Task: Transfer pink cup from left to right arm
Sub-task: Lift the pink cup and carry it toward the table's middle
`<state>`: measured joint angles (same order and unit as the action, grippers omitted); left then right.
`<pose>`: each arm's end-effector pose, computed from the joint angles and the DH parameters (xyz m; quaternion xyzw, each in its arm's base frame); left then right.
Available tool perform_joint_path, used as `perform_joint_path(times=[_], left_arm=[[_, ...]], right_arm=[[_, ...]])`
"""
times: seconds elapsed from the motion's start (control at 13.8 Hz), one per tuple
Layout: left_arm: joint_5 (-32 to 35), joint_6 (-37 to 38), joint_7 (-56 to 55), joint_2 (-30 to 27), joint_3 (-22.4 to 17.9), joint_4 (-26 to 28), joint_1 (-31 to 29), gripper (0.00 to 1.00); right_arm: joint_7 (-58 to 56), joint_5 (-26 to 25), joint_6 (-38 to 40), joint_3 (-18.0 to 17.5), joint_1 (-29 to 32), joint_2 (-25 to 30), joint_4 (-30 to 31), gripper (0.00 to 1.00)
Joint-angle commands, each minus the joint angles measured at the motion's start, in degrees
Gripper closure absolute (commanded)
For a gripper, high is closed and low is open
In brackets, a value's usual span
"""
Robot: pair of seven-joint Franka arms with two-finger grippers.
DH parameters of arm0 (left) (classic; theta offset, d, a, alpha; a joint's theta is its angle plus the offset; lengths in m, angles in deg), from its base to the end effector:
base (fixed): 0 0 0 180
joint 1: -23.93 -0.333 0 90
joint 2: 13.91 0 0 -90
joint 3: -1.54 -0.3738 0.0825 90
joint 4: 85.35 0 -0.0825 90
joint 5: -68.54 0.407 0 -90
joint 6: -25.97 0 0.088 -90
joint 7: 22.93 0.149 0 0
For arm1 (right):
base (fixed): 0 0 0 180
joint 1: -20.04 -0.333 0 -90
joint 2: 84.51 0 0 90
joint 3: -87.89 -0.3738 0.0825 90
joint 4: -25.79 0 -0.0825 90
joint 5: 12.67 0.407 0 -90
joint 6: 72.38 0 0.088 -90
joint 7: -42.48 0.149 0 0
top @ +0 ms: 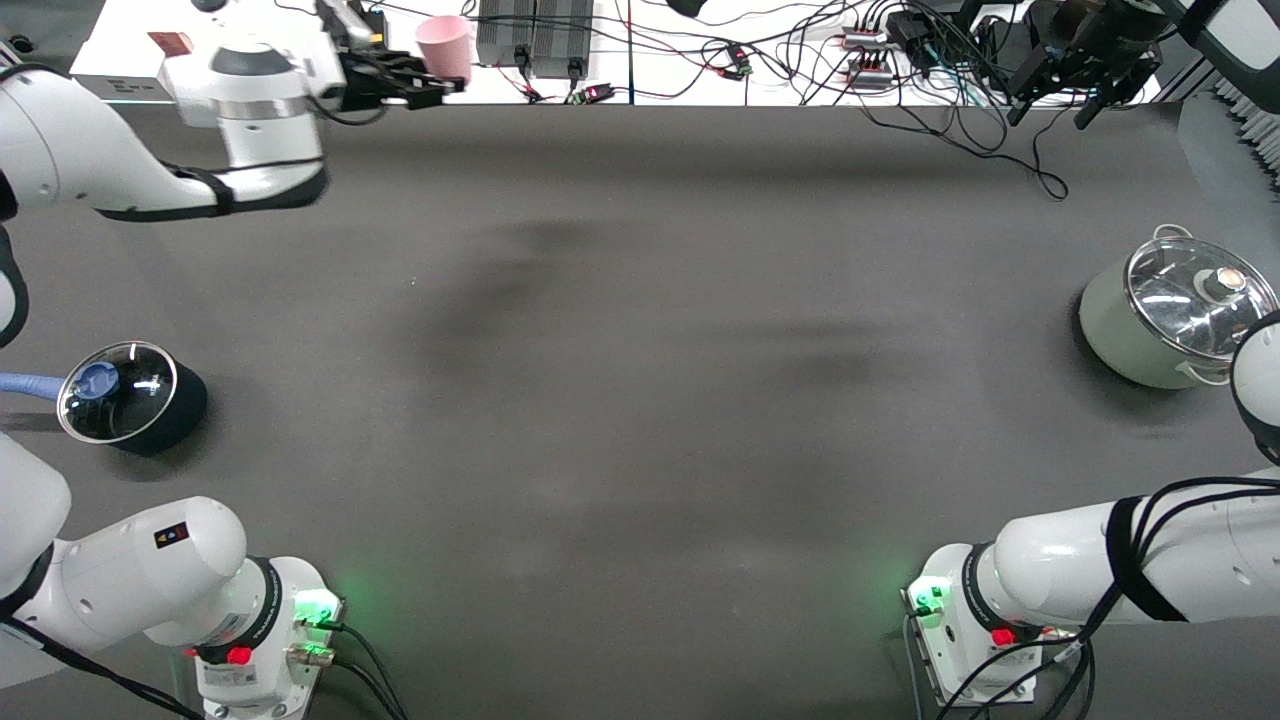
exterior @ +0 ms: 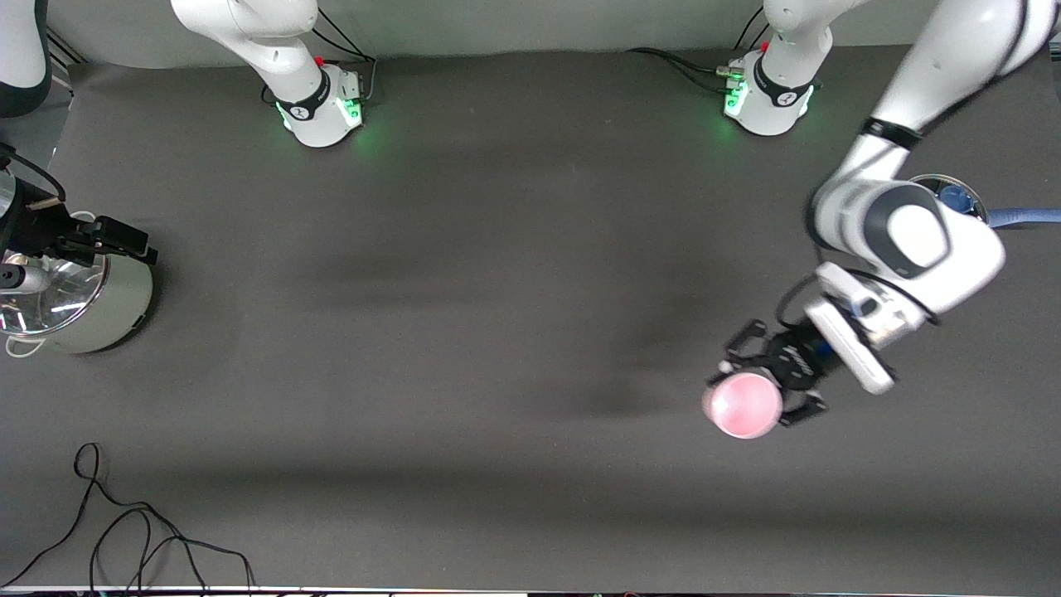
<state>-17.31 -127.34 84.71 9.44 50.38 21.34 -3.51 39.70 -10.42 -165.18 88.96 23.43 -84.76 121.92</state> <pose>0.6890 -0.1949 0.4206 0.7553 -0.3243 0.4725 0.3180 0.5750 -0.0391 0.5891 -0.9992 0.0162 0.0299 0.0215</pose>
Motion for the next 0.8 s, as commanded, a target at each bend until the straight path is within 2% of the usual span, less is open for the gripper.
perform_joint_path(times=[0.0,0.07,0.22,0.51,0.72], left_arm=[[-5.8,-9.6,0.1,-1.9,9.3,2.5,-0.6,0.71],[-6.5,-12.6,0.1,-1.8,12.5,2.5,-0.2,0.71],[-7.1,-16.8,0.1,-1.8,15.1,2.5,2.8,0.7],[-8.3,-24.7,0.1,-1.5,15.0,1.9,13.2,0.68],[-8.4,-26.8,0.1,-1.7,15.1,1.3,16.1,0.66]], right_arm=[[0.8,0.8,0.7,0.3,-0.2,0.0,-0.6,0.0],[0.8,0.8,0.7,0.3,-0.1,0.0,-0.6,0.0],[0.6,0.8,0.7,0.3,0.0,0.0,-0.6,0.0],[0.6,0.8,0.7,0.3,-0.1,0.1,-0.6,0.0],[0.6,0.8,0.7,0.3,-0.1,0.1,-0.3,0.0]])
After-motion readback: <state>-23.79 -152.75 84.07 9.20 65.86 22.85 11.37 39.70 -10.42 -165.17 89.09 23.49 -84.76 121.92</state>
